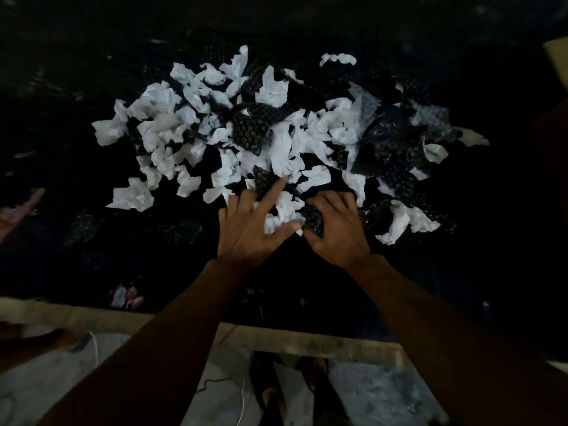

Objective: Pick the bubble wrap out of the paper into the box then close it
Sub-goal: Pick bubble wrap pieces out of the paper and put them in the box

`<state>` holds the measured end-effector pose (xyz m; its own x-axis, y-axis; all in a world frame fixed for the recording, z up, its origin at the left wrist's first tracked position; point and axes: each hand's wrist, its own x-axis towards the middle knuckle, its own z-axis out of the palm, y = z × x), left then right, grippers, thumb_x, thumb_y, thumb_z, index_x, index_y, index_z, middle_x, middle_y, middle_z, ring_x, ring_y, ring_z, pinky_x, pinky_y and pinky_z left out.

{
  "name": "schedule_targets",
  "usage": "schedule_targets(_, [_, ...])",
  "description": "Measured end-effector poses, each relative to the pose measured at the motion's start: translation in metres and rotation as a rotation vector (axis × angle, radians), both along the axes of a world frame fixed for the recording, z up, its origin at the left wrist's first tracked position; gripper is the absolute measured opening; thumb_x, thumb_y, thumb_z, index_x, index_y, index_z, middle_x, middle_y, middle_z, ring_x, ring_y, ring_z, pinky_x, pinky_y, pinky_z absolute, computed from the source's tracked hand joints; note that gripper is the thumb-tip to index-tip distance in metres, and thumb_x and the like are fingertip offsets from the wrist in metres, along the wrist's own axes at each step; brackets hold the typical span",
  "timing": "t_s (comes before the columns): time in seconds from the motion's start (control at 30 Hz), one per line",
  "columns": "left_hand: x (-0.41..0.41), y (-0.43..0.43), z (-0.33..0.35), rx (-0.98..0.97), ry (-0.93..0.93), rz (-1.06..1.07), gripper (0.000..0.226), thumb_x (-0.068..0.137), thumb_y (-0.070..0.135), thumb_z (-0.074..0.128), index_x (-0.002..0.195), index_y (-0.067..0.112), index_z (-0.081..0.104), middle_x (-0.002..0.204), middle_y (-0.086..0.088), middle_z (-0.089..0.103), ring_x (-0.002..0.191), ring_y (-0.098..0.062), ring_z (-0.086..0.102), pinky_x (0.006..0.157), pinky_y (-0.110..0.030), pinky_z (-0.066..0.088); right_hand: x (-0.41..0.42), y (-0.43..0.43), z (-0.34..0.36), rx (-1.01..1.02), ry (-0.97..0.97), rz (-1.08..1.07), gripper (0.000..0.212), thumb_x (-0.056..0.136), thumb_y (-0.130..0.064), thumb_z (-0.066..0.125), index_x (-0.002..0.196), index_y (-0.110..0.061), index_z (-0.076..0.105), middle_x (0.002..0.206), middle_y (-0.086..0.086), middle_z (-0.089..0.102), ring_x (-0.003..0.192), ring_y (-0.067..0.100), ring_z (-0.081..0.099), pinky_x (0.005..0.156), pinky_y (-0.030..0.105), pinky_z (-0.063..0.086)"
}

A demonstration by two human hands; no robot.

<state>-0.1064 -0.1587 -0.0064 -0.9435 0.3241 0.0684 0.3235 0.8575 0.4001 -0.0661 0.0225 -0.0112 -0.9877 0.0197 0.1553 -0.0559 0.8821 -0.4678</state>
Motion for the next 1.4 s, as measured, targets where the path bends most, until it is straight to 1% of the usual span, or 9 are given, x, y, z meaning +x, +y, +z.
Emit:
schedule_targets(0.13, [-0.006,-0.002,-0.015,-0.034,0.091,0.010,0.040,0.083,0.063,0.054,0.106,0.031,0.062,0.116,-0.003,0.048,0.106,-0.026,0.043,0.085,-0.041,0.038,0.001,0.003,-0.001,-0.022,0.002,0.014,0.049,0.071,-0.042,0.056,0.108,-0.012,0.064,0.111,0.007,0.058,0.103,0.027,0.042,0.089,0.029,0.033])
schedule_targets(0.33, [-0.008,-0.006,-0.021,0.044,0.109,-0.005,0.044,0.084,0.048,0.046,0.096,0.011,0.066,0.117,-0.008,0.058,0.106,-0.032,0.049,0.082,-0.041,0.042,0.005,0.008,-0.002,-0.075,-0.007,0.065,0.038,0.068,-0.035,0.064,0.094,-0.008,0.063,0.097,0.008,0.057,0.098,0.027,0.043,0.082,0.022,0.030])
schedule_targets(0.5, [-0.013,-0.007,-0.015,0.214,0.175,0.129,0.027,0.080,0.030,0.052,0.073,0.004,0.056,0.080,-0.014,0.060,0.074,-0.033,0.057,0.064,-0.034,0.044,0.021,0.016,0.003,-0.146,-0.010,0.095,0.028,0.063,-0.025,0.069,0.080,-0.004,0.059,0.082,0.009,0.056,0.089,0.025,0.044,0.071,0.034,0.039])
schedule_targets(0.73, [-0.020,-0.013,0.014,0.318,0.100,0.076,0.033,0.082,0.009,0.056,0.114,0.012,0.063,0.103,-0.010,0.066,0.092,-0.027,0.063,0.079,-0.034,0.051,0.015,0.018,0.026,-0.412,-0.053,-0.031,0.051,0.071,-0.009,0.070,0.119,-0.026,0.063,0.106,0.003,0.065,0.103,0.020,0.059,0.092,0.034,0.049])
schedule_targets(0.83, [-0.022,-0.017,0.037,0.421,0.118,0.099,0.026,0.078,0.009,0.051,0.095,0.010,0.071,0.103,-0.009,0.067,0.092,-0.018,0.063,0.085,-0.019,0.045,0.004,0.016,0.051,-0.446,-0.057,-0.138,0.032,0.075,-0.004,0.070,0.100,-0.023,0.072,0.098,0.003,0.063,0.095,0.018,0.062,0.087,0.018,0.045])
schedule_targets(0.93, [-0.025,-0.017,0.065,0.374,0.121,0.140,0.022,0.076,0.010,0.050,0.083,0.009,0.071,0.091,-0.013,0.067,0.082,-0.027,0.064,0.075,-0.030,0.050,-0.005,0.012,0.090,-0.481,-0.056,-0.205,0.012,0.076,-0.005,0.072,0.088,-0.008,0.070,0.088,0.009,0.065,0.087,0.025,0.064,0.077,0.021,0.047])
schedule_targets(1.13, [-0.039,-0.016,0.131,0.308,0.124,0.240,0.032,0.078,0.028,0.066,0.102,0.007,0.063,0.100,-0.016,0.062,0.096,-0.034,0.058,0.080,-0.034,0.045,-0.017,0.006,0.161,-0.433,-0.067,-0.271,0.037,0.069,-0.042,0.083,0.078,-0.014,0.061,0.080,-0.001,0.062,0.080,0.014,0.060,0.077,0.027,0.051])
schedule_targets(1.3, [-0.054,-0.013,0.190,0.355,0.201,0.144,0.027,0.079,0.013,0.069,0.104,0.012,0.061,0.103,-0.009,0.058,0.096,-0.026,0.057,0.078,-0.027,0.040,-0.028,0.014,0.210,-0.375,0.137,-0.373,0.022,0.070,-0.011,0.073,0.055,-0.012,0.057,0.055,-0.002,0.055,0.053,0.011,0.052,0.057,0.024,0.042])
schedule_targets(1.4, [-0.062,-0.008,0.226,0.422,0.262,0.051,0.022,0.074,0.000,0.064,0.090,0.014,0.060,0.092,-0.002,0.056,0.087,-0.022,0.056,0.073,-0.022,0.035,-0.030,0.021,0.245,-0.381,0.191,-0.449,0.011,0.071,-0.016,0.075,0.069,-0.014,0.064,0.067,0.000,0.065,0.069,0.017,0.062,0.066,0.026,0.047])
